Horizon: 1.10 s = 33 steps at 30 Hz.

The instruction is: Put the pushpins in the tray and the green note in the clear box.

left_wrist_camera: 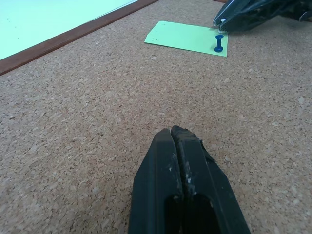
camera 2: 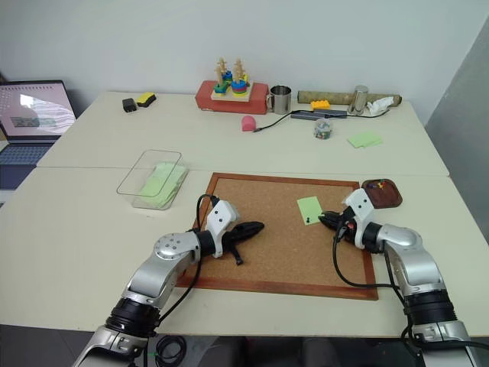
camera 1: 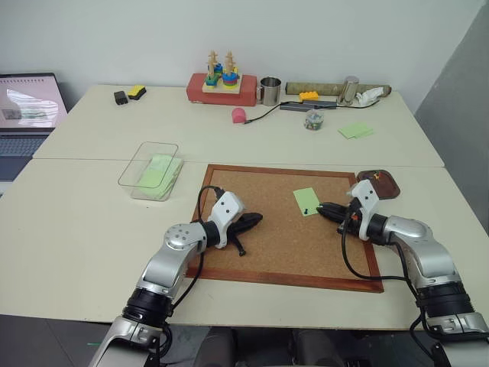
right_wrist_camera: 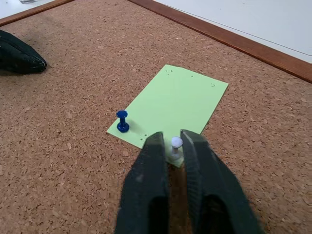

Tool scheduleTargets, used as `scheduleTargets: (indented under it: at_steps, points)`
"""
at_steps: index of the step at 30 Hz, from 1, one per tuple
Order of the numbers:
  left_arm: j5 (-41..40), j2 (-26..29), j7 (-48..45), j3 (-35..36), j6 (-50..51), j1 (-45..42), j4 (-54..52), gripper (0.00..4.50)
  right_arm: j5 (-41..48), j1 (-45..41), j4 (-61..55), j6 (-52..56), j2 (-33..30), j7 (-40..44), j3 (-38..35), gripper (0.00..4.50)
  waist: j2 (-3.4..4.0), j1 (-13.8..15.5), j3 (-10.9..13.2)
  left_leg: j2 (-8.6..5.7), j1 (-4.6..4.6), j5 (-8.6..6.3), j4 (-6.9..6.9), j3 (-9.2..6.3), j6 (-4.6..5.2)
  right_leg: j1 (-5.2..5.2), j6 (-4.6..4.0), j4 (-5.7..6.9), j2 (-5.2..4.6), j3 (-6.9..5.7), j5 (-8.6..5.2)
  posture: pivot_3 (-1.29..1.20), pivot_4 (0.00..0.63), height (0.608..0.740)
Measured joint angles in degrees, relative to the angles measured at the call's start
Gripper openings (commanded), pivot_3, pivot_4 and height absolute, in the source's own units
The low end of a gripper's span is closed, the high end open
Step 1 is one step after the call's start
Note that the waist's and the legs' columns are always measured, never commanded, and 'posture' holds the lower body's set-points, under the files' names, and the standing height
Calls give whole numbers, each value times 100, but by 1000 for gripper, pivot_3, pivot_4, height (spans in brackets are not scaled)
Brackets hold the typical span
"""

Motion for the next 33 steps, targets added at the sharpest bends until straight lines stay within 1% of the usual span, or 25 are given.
scheduleTargets:
  at_steps: [8,11,19,24,28,30,33]
  points:
    - [0,2,-1,0,0,15,-21,0,14,2,-86,94,0,7,-20,5,0,-2,0,0,0,0,-1,0,0,-1,0,0,0,0,0,0,150,740]
    - [0,2,-2,-2,0,22,-27,0,132,2,-171,241,-2,20,-75,5,0,-3,0,0,-1,0,-2,0,0,-2,0,-1,0,1,0,0,150,740]
    - [5,1,11,-14,-1,23,-28,0,584,-159,-910,613,-80,106,-341,5,0,-2,0,1,0,0,-1,-1,0,1,2,-2,0,-1,-1,0,150,740]
    - [6,1,11,-19,-1,23,-29,0,694,-161,-957,772,-145,66,-466,5,0,-2,0,0,0,0,-2,-1,0,1,1,-3,0,0,0,0,150,740]
    - [6,1,20,-22,-1,24,-31,0,359,-337,-588,570,-437,-317,-691,5,0,0,0,-1,0,0,-1,2,0,1,1,-3,-1,1,0,0,150,740]
    - [7,2,19,-22,-2,26,-31,0,-30,-456,-112,342,-587,-763,-808,5,0,-1,0,0,1,0,-2,3,0,1,0,-4,0,1,0,0,150,740]
    - [7,2,5,-25,-2,32,-31,0,-411,-525,451,187,-652,-1238,-886,5,1,-6,0,0,1,0,-6,5,0,0,-7,-3,0,3,3,0,150,740]
